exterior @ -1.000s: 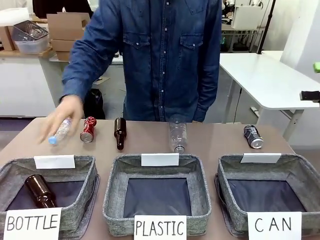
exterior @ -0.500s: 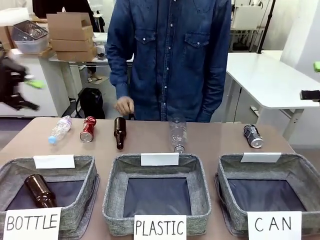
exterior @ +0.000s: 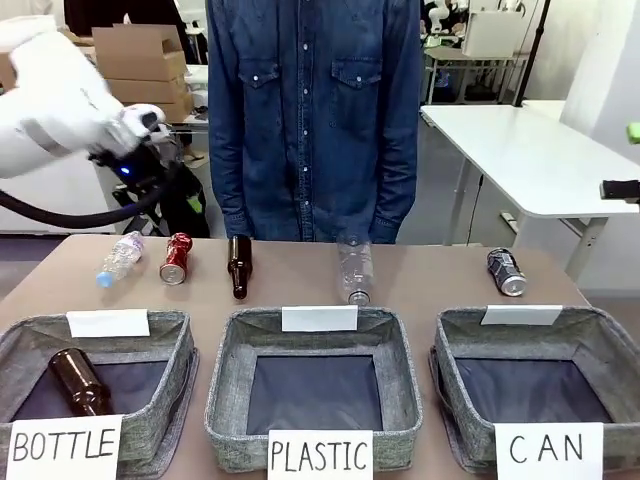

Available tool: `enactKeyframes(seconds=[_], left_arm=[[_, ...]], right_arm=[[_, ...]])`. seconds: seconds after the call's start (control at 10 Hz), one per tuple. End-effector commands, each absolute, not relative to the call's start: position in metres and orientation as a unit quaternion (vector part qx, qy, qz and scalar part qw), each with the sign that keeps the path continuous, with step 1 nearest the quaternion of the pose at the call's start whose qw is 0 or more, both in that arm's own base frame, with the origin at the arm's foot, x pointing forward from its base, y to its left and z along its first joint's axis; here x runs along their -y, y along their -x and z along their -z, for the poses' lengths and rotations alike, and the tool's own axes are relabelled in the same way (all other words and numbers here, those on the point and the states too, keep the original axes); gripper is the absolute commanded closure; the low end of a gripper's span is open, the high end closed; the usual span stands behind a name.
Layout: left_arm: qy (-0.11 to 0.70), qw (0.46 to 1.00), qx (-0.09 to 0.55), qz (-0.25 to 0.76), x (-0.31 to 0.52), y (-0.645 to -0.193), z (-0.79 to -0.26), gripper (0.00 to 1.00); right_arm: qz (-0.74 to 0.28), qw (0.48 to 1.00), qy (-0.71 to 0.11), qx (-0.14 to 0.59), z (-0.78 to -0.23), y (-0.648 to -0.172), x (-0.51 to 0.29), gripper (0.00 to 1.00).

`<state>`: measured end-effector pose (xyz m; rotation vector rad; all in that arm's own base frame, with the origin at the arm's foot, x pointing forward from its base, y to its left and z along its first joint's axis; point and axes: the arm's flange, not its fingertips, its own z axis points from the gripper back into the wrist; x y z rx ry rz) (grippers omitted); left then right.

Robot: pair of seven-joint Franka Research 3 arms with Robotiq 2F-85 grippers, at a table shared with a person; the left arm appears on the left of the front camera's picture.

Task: Sort the can waste into the basket.
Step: Pick up the can waste from the table and place it in the right Fabric basket.

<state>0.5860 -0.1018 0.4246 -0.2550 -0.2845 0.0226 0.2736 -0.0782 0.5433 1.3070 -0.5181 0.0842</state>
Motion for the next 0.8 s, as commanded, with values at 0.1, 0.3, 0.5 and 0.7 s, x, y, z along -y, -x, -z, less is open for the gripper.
enactKeyframes(seconds=[0.1, 0.3, 0.5, 0.7], left_arm=[[0.007, 0.988, 0.124, -0.088, 0.101, -0.603, -0.399, 0.00], [0.000, 0.989, 0.106, -0.101, 0.098, -0.609, -0.381, 0.00], [0.003, 0.990, 0.101, -0.101, 0.101, -0.615, -0.358, 0.00], [0.018, 0.992, 0.090, -0.091, 0.109, -0.616, -0.346, 0.00]], right_arm=[[-0.047, 0.753, -0.607, 0.250, -0.544, -0.276, 0.077, 0.00], [-0.047, 0.753, -0.607, 0.250, -0.544, -0.276, 0.077, 0.00], [-0.047, 0.753, -0.607, 0.250, -0.544, -0.276, 0.077, 0.00], [-0.047, 0.753, -0.607, 0.250, -0.544, -0.276, 0.077, 0.00]])
